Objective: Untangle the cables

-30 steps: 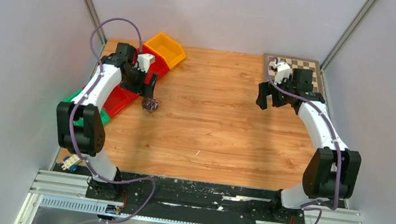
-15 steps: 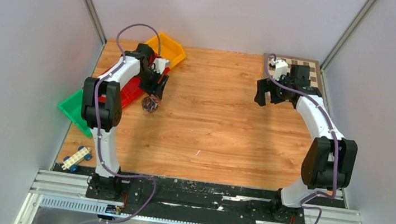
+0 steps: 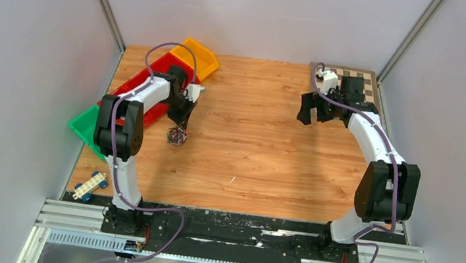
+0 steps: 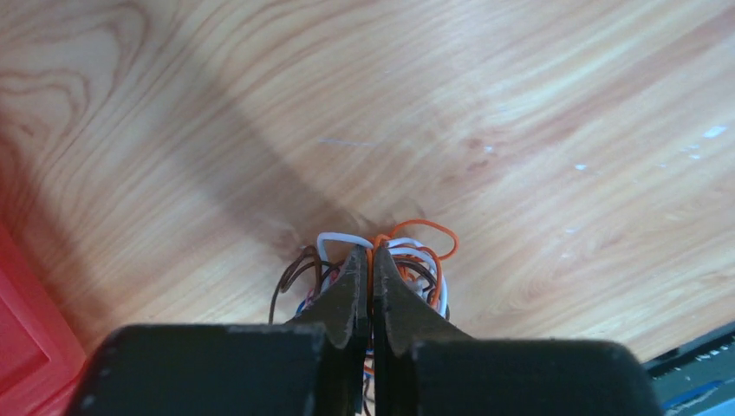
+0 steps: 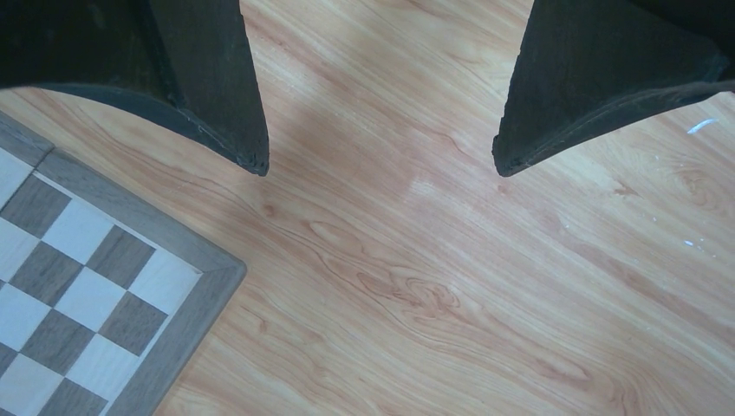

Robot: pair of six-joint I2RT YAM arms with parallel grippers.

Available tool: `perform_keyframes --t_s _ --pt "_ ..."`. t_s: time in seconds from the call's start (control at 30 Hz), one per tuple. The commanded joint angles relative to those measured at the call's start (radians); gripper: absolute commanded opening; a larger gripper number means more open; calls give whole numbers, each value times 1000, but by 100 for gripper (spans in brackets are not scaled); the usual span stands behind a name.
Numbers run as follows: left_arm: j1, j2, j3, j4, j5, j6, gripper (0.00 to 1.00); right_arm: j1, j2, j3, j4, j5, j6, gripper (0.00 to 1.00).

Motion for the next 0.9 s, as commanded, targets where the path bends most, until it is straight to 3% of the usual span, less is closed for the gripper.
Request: perform_keyframes --t_s 0.0,0.17,0.37,0.57,0.87 --pt "-10 -150 -6 21 165 -34 0 12 -58 -16 9 -71 37 100" --pt "-27 -301 -23 120 449 -125 0 30 -118 -65 7 -191 69 100" --pt "-63 -400 -48 434 636 -421 0 160 -135 -23 64 -304 158 100" --pt "-84 -404 -49 742 657 -768 0 350 -124 53 290 -240 331 97" --pt "-139 -412 -67 837 613 -875 0 482 -2 144 436 -202 448 88"
